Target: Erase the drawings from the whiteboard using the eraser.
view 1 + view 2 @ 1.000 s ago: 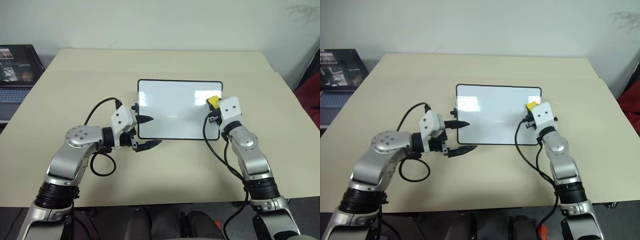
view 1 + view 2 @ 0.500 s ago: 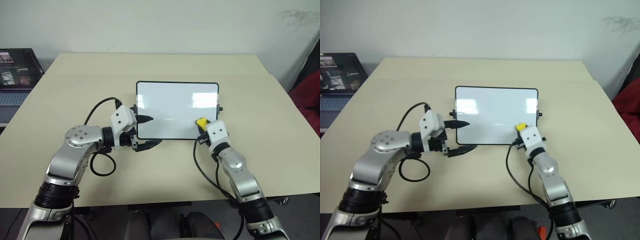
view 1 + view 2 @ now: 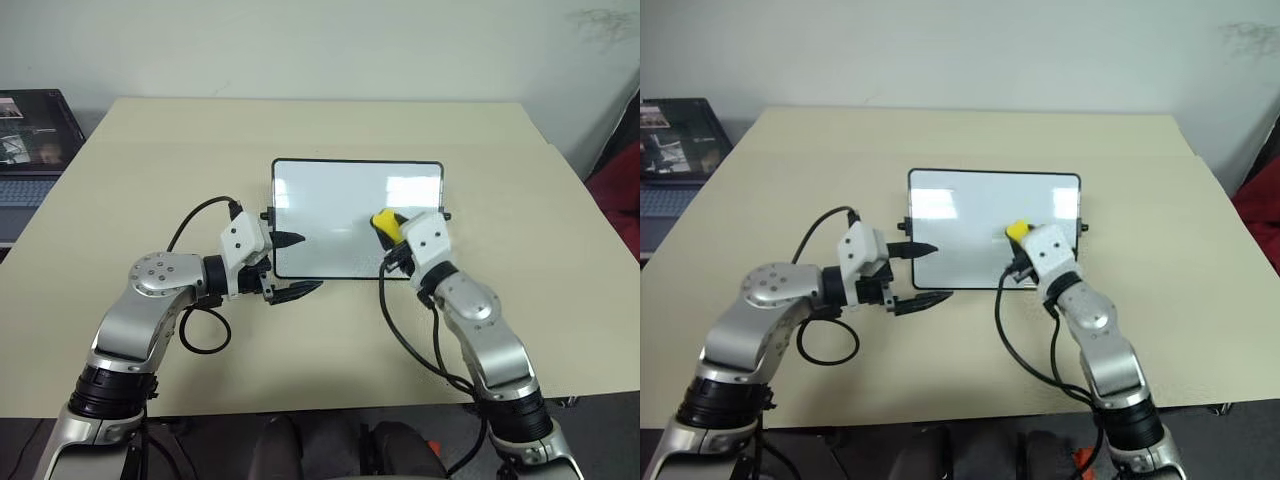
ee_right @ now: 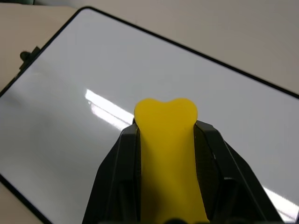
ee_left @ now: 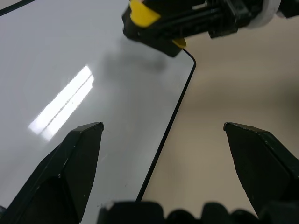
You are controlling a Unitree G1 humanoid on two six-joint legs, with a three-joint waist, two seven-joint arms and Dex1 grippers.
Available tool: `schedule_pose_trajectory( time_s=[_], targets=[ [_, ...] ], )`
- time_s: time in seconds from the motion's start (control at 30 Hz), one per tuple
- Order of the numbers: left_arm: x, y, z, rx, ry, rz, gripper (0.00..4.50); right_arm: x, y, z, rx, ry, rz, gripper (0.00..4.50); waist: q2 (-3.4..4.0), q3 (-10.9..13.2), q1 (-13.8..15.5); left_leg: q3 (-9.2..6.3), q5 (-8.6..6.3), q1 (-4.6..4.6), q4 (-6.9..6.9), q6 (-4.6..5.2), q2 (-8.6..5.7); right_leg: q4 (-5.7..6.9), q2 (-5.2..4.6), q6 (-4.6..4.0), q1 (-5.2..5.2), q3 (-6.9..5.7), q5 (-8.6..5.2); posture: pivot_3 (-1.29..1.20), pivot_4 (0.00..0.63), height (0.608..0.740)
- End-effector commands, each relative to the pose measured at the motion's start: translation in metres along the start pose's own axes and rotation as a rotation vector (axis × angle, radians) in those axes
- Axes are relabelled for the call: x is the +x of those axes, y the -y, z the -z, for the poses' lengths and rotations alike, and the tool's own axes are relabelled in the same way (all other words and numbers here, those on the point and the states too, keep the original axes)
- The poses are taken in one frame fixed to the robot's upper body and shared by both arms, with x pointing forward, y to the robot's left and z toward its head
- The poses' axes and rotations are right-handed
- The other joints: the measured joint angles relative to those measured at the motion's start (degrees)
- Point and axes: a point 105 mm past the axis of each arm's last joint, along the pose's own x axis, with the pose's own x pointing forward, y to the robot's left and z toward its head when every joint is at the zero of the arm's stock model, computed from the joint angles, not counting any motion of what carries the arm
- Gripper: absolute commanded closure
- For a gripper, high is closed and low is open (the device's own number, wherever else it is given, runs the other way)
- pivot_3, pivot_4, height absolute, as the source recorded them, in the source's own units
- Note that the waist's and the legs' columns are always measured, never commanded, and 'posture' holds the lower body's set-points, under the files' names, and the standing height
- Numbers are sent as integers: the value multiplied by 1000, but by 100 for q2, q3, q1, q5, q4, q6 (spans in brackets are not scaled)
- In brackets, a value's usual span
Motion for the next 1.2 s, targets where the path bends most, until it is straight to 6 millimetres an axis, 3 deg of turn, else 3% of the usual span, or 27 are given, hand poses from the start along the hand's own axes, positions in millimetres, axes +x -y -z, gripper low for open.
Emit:
schedule_pose_trajectory(
  time_s=[0.03, 0.23, 0.5, 0.93, 1.1, 1.2],
  targets=[
    [-3, -3, -11, 40, 26, -15, 0, 8, 31, -14, -57, 54, 94, 3305, 0, 0, 13, 2, 0, 0, 0, 0, 0, 0, 0, 0, 0, 1, 0, 0, 150, 740],
    [-3, -3, -11, 42, 27, -12, 0, 15, 59, 16, -109, -3, 180, 3305, 1, 2, 32, 13, 0, 0, 1, 0, -2, 0, -1, -1, 2, -3, 0, 0, 150, 740],
    [-4, -2, -11, 41, 25, -11, 0, 1, 62, 61, -77, -126, 232, 3305, 1, 1, 21, 16, 0, 0, 1, 0, 0, 1, 0, -1, 2, 1, 0, 0, 150, 740],
    [-2, -2, -12, 43, 28, 1, 0, -32, 21, 113, -21, -334, 130, 3306, -7, -4, 1, 4, 1, 52, 7, 0, 0, 6, -2, 5, 63, -8, -2, 0, 150, 740],
    [-3, -2, -12, 44, 29, -2, 0, -44, 0, 124, -26, -442, 8, 3306, -17, -11, -8, 4, 1, 89, 5, 0, 1, 6, -3, 21, 90, -3, -11, 0, 150, 740],
    [-3, -2, -13, 44, 29, -6, 0, -48, -3, 119, 14, -458, -22, 3306, -24, -15, -32, -1, 1, 94, 5, 1, 7, 5, -5, 22, 90, 4, -12, 0, 150, 740]
  ],
)
